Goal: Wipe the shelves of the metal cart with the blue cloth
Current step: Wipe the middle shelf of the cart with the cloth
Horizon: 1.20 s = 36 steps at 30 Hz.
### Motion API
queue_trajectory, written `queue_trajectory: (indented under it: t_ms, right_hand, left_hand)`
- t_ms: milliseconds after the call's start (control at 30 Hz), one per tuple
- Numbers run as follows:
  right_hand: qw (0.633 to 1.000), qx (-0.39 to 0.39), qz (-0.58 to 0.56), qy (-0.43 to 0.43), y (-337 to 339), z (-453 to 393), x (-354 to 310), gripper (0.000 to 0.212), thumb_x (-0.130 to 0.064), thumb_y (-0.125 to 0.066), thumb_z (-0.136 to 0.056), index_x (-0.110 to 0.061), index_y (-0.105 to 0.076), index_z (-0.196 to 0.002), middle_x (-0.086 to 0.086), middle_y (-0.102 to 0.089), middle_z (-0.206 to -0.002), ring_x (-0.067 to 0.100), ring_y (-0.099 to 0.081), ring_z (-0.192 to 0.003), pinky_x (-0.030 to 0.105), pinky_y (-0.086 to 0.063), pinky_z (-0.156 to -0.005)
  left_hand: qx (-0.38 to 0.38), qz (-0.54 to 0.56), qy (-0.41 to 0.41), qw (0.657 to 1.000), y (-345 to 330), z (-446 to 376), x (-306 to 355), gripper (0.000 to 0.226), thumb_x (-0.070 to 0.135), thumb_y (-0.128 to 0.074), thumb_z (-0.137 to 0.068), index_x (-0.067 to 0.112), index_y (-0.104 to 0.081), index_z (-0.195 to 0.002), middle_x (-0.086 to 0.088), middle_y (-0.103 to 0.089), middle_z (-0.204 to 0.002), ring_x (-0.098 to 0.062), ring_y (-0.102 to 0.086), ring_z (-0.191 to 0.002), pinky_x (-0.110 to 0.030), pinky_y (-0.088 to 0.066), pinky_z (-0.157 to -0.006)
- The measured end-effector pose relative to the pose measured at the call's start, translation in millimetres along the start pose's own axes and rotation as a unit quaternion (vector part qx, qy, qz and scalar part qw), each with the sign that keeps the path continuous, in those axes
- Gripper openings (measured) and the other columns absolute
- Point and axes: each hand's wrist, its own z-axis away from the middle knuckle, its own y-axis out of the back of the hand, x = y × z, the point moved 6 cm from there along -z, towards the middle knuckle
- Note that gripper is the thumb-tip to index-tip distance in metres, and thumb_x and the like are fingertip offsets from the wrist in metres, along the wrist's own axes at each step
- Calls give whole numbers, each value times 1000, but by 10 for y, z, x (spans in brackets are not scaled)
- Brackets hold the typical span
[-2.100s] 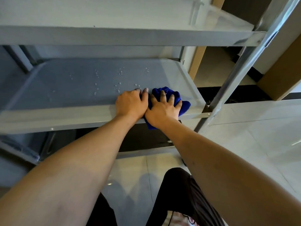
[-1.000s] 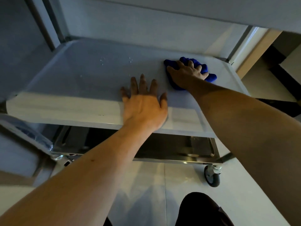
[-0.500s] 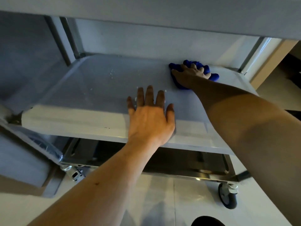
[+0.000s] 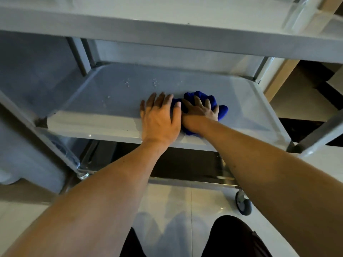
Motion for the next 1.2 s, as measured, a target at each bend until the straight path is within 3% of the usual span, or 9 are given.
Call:
queue_trajectory:
  t_ms: [133,433,700,867,1033,1200]
  right_hand:
    - [999,18,-5,35,-62,476,-151,65,-72,-19,-94,-53,-10,-156,0,-6,-170,41,1,-153,71,3,-114]
    - [999,37,-7,37,-135,643,-458,74,-80,-6,-89,-48,-16,-156,2,-10,-169,44,-3,-152,72,3,-113]
    - [999,38,4,30,-96,357,-571,72,-80,-10,-90,-49,-17,-155,2,-13,-169,45,-5,-152,72,0,-114]
    - [1000,15,-6,5,-71,40,-654,73,-80,-13,-90,-49,-10,-157,1,-3,-170,43,3,-153,71,4,-115]
    - [999,38,-7,-11,-14,-333,-776,72,-80,-13,-91,-48,-17,-156,2,-12,-168,43,-5,-152,71,-1,-115]
    - [999,30,-13,-28,52,-715,-818,72,-79,-18,-91,-47,-21,-155,2,-17,-167,43,-9,-151,70,-7,-114]
  left_hand:
    - [29,34,0,999,162,50,-78,56,51,-29,-98,19,-59,-133,-7,-58,-138,-31,-37,-139,-58,-21,-114]
    - [-35,-146,28,988,417,-5,-790,68,64,-16,-95,24,-40,-145,-9,-38,-155,-34,-20,-147,-60,-11,-117]
    - [-76,-202,29,976,423,-74,-1181,67,65,-21,-96,25,-33,-149,-10,-31,-158,-34,-17,-148,-64,-13,-115]
    - [-81,-199,17,976,393,-74,-1159,72,70,-10,-94,30,-29,-151,-7,-26,-161,-32,-12,-150,-62,-9,-116]
    - [-114,-199,39,973,347,-127,-1228,73,73,-11,-91,36,-18,-153,-7,-8,-165,-35,0,-150,-64,-4,-116]
    - [-126,-203,32,971,309,-162,-1249,75,75,-9,-87,38,-18,-153,-5,-5,-165,-36,3,-150,-66,-3,-115]
